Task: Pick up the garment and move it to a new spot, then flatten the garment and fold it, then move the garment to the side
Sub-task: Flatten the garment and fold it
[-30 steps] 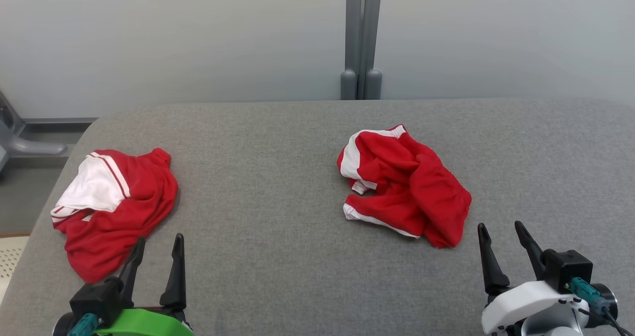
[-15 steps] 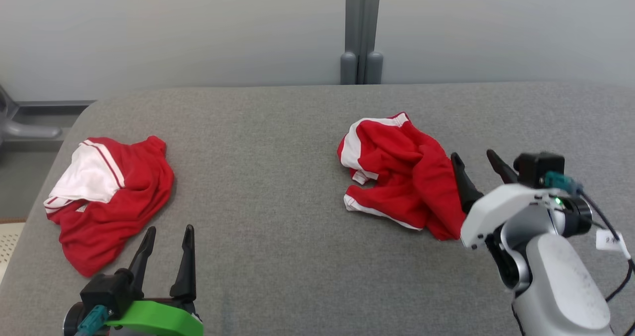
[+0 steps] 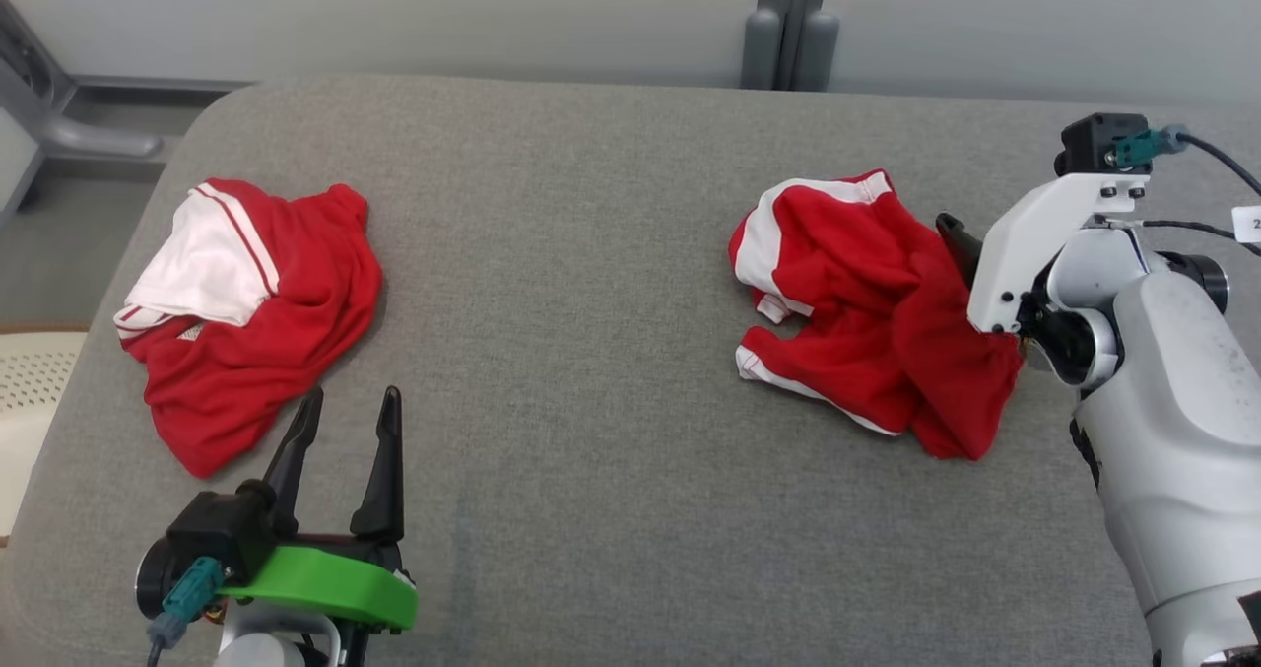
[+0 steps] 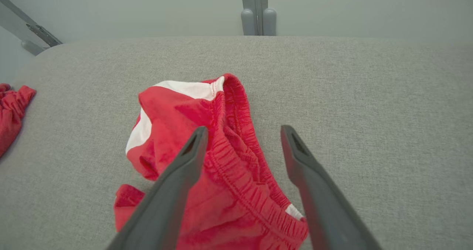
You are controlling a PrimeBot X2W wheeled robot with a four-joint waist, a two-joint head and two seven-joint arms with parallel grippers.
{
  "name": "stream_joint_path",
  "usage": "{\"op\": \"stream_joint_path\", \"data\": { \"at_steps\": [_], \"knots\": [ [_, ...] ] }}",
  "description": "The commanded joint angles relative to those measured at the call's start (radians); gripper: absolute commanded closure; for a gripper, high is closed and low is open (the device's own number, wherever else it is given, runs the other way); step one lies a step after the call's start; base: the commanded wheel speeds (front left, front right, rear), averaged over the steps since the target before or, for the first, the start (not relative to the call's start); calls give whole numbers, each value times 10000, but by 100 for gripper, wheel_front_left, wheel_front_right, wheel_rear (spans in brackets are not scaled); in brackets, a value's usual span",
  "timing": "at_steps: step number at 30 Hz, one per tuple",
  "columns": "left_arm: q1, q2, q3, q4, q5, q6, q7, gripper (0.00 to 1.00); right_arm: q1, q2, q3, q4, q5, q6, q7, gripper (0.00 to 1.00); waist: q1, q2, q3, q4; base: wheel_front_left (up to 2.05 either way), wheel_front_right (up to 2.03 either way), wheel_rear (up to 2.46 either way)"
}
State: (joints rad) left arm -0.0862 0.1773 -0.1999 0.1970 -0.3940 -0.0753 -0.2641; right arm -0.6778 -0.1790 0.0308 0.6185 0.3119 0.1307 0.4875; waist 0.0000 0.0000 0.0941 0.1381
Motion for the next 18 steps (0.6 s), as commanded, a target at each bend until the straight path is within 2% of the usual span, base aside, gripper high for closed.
{"op": "stream_joint_path", "data": {
  "at_steps": [1,7,8,10,18],
  "knots": [
    [-212,-6,62,-50,78,-48,-5,0,-198,-28,150,293,204,0,205,0,0,0,477,301,0,0,0],
    [-331,-120,82,5,198,-107,-5,0,-781,-156,924,1294,942,0,1162,0,0,0,662,424,0,0,0],
    [-345,-140,84,29,218,-129,-5,0,-828,-208,1047,1375,1032,-1,1296,41,0,0,653,439,0,0,0],
    [-380,-167,100,70,240,-153,-5,0,-895,-340,1295,1332,1204,-1,1250,100,0,0,605,454,0,0,0],
    [-124,-199,221,186,340,-204,-5,0,-1209,-364,2242,346,1942,0,39,100,0,0,87,345,0,0,0]
  ]
}}
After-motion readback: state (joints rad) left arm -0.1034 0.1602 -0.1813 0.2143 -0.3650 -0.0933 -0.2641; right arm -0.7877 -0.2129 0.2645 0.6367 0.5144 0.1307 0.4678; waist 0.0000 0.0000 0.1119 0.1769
